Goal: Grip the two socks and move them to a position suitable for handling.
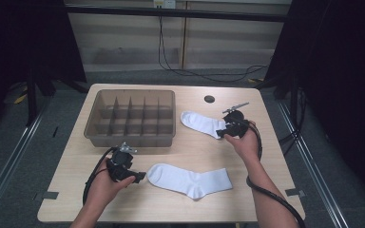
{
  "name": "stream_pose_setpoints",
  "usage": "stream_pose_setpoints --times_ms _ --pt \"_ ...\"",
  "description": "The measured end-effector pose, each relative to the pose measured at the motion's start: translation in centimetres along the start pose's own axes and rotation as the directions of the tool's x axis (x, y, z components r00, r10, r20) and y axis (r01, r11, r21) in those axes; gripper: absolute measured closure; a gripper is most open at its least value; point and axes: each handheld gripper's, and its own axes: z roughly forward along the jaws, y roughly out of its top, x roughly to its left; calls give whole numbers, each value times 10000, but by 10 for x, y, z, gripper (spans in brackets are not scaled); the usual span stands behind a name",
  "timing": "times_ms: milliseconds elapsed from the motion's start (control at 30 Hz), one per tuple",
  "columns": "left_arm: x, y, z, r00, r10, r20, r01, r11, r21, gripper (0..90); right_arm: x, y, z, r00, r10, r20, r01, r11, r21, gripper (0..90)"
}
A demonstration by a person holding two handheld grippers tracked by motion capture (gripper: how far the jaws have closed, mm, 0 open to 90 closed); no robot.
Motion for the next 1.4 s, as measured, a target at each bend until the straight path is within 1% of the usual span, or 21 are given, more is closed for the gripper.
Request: stream_pose_setpoints --times_ms 133,300,467,533,600,667,700,767,800,833,867,900,933,967,1067,1133,1267,1300,1333,1367,1400 --pt "0 1 -1 10000 -32 90 32 10000 -42 325 -1 7 13 9999 -86 -101 88 9998 158 508" --pt "-1 1 -3 9999 -61 140 63 9999 -122 325 1 18 27 9998 137 -106 -136 9998 116 503" --pt "-2 1 -4 9999 5 137 -3 9999 -133 328 4 23 42 9998 213 -51 -211 9991 367 502" --pt "-2 1 -4 9999 2 161 0 9999 -169 329 3 23 45 9994 341 24 -342 9987 381 505" --pt "-2 1 -4 9999 -11 164 14 9999 -138 329 0 24 48 9969 789 -1 -788 9965 293 510" --pt "-1 0 -3 9998 33 209 -32 10000 -40 330 -5 26 55 9952 969 135 -975 9938 532 502" --pt "-1 0 -3 9998 -6 203 7 10000 -69 331 -5 26 58 9934 1142 53 -1143 9914 635 502" --pt "0 0 -4 9999 -24 144 25 9999 -99 331 -6 26 61 9935 1142 19 -1141 9909 720 504" --pt "0 1 -4 9999 -25 143 27 9999 -127 331 -6 25 64 9938 1112 52 -1112 9901 855 511" --pt "0 1 -4 9999 -38 137 40 9999 -133 331 -5 24 65 9947 1028 85 -1031 9919 743 542" --pt "0 0 -4 9999 5 134 -4 9999 -138 335 -4 23 66 9939 1101 99 -1105 9922 584 667" --pt "0 0 -4 9999 5 134 -4 9999 -138 336 -4 23 66 9939 1101 99 -1105 9922 584 667" --pt "-1 0 -5 9999 26 103 -24 9999 -146 336 -4 25 64 9912 1321 -21 -1315 9877 847 821" --pt "-1 0 -5 10000 27 84 -25 9998 -172 337 -4 25 63 9915 1298 -60 -1287 9871 953 836" --pt "-1 1 -5 10000 49 27 -49 9999 -158 337 -2 26 58 9944 1054 -68 -1040 9881 1129 858" --pt "0 1 -5 9999 99 -16 -99 9999 -123 339 -1 25 52 9957 882 -265 -848 9902 1106 889" --pt "-2 1 -2 10000 57 -16 -57 10000 -60 340 7 21 29 9964 385 -758 -309 9947 984 891" --pt "-2 1 -2 10000 57 -16 -57 10000 -60 340 7 21 29 9964 385 -758 -309 9947 984 891" --pt "-2 1 -2 10000 87 3 -87 9999 -53 340 9 19 22 9957 247 -889 -168 9959 889 892" --pt "-3 2 -2 9999 152 -9 -152 9999 -4 341 14 12 8 9920 65 -1259 37 9967 810 893" --pt "-5 2 -1 9999 148 -22 -148 9999 -14 341 14 12 8 9920 65 -1259 37 9967 810 893"
